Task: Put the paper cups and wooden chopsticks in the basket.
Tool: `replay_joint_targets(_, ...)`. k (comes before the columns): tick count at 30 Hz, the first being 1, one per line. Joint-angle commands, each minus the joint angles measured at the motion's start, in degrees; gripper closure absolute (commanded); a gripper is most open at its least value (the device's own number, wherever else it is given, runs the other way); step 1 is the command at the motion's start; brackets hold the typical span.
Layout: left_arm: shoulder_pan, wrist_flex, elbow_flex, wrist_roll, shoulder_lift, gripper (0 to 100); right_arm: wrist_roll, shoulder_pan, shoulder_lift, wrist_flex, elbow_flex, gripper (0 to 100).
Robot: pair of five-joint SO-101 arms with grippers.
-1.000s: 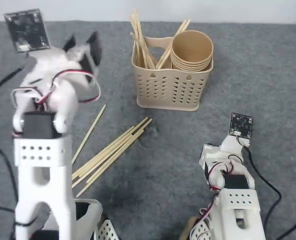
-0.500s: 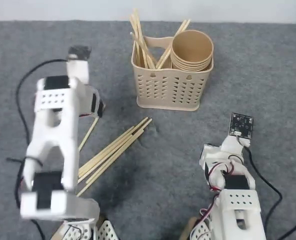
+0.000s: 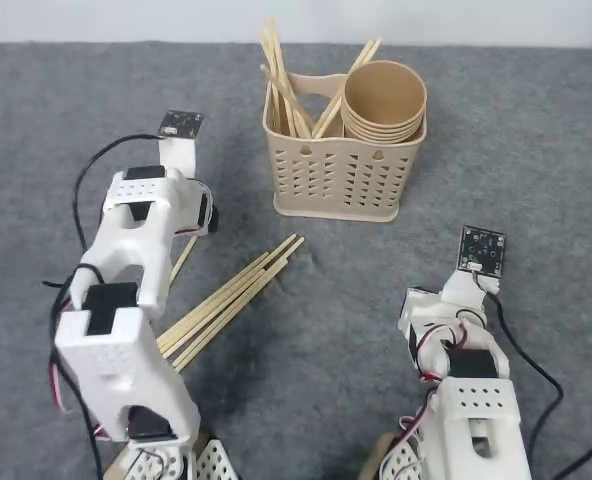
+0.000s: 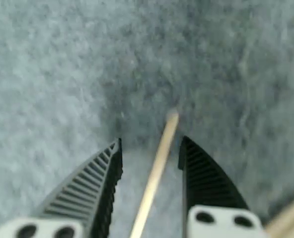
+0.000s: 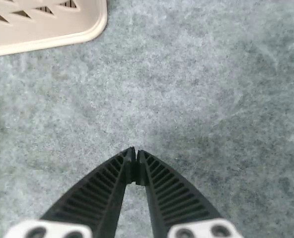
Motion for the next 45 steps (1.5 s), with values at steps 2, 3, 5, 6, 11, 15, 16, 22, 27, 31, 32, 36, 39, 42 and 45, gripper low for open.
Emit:
replay_joint_targets(2, -0.09, -2.46, -1.63, -0.09, -0.09, 84, 1.32, 0.48, -1.45, -1.45, -0.53, 99.0)
replay_joint_targets(3, -0.09, -2.46, -1.54, -0.18, -0.26, 86, 1.32, 0.48, -1.45, -1.45, -0.53, 99.0)
replay_joint_targets(5, -0.09, -2.46, -1.54, -0.35, -0.44, 93, 1.32, 0.48, -1.45, -1.45, -0.53, 99.0)
replay_joint_targets(6, 0.0, -2.37, -1.54, -0.44, -0.53, 98, 1.32, 0.48, -1.45, -1.45, -0.53, 99.0)
replay_joint_targets(11, 0.18, 3.43, -1.8, -0.44, -0.62, 99, 1.32, 0.48, -1.45, -1.45, -0.53, 99.0)
replay_joint_targets(15, -0.18, 5.19, -1.89, -0.26, -2.99, 99, 1.32, 0.48, -1.45, -1.45, -0.53, 99.0)
replay_joint_targets(16, -0.26, 5.19, -1.89, -0.18, -4.4, 99, 1.32, 0.48, -1.45, -1.45, -0.53, 99.0)
replay_joint_targets(22, -1.85, 5.45, -1.45, -0.09, -17.76, 99, 1.32, 0.57, -1.45, -1.45, -0.53, 99.0)
replay_joint_targets(27, -2.64, 11.34, -1.54, -0.09, -30.51, 99, 1.32, 0.66, -1.45, -1.45, -0.53, 99.0)
replay_joint_targets(31, -2.9, 17.05, -1.1, -0.09, -39.74, 99, 1.32, 0.66, -1.45, -1.45, -0.53, 99.0)
replay_joint_targets(32, -2.9, 18.2, -0.04, -0.09, -41.85, 99, 1.32, 0.66, -1.45, -1.45, -0.53, 99.0)
replay_joint_targets(36, -2.64, 18.2, 9.8, -0.26, -50.9, 99, 1.32, 0.66, -1.45, -1.45, -0.53, 99.0)
replay_joint_targets(39, -2.55, 12.4, 20.7, -0.26, -58.55, 99, 1.32, 0.66, -1.45, -1.45, -0.53, 99.0)
replay_joint_targets(42, -2.81, 3.78, 30.9, -0.18, -66.73, 99, 1.32, 0.48, -1.45, -1.45, -0.53, 99.0)
replay_joint_targets(45, -2.64, -4.13, 38.99, -0.09, -74.55, 99, 1.32, 0.48, -1.45, -1.45, -0.53, 99.0)
